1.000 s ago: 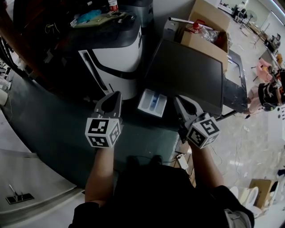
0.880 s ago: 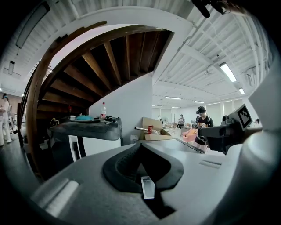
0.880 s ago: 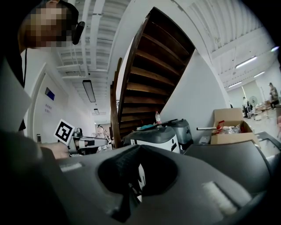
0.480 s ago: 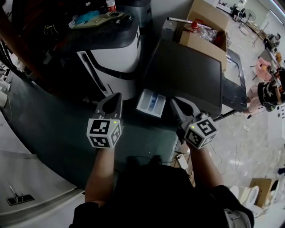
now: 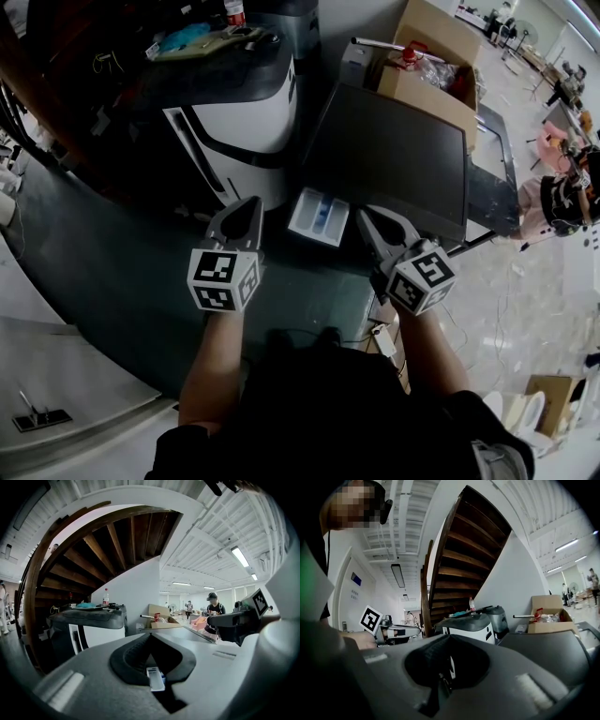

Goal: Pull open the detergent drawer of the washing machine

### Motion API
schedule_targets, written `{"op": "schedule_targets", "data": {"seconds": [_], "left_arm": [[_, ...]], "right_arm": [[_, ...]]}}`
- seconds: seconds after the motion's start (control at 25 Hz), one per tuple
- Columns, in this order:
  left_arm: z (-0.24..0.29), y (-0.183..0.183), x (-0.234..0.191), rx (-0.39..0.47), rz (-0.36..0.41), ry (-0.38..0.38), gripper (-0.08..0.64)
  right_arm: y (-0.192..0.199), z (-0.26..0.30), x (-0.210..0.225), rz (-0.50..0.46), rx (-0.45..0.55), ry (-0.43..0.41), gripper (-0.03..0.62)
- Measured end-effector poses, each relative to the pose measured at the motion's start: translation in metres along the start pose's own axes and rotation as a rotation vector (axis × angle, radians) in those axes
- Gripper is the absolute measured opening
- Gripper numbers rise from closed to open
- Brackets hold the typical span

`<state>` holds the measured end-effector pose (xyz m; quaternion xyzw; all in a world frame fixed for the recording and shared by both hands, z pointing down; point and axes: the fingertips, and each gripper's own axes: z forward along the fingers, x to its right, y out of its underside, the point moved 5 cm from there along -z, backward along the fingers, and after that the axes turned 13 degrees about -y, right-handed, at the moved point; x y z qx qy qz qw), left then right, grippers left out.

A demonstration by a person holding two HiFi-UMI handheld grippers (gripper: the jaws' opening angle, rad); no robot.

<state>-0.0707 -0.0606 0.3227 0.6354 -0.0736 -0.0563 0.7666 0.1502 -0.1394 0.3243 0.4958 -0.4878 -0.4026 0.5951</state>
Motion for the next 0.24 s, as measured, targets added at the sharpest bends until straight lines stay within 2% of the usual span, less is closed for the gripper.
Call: {"op": "schedule_targets", "data": {"seconds": [0.24], "left_arm": [[-0.0025, 0.0034, -0.0028, -0.002, -0.001, 0.008, 0.011]], "right_arm": [[0.0020, 0.0022, -0.0058, -0.001, -0.005, 0.003, 0.003]]}}
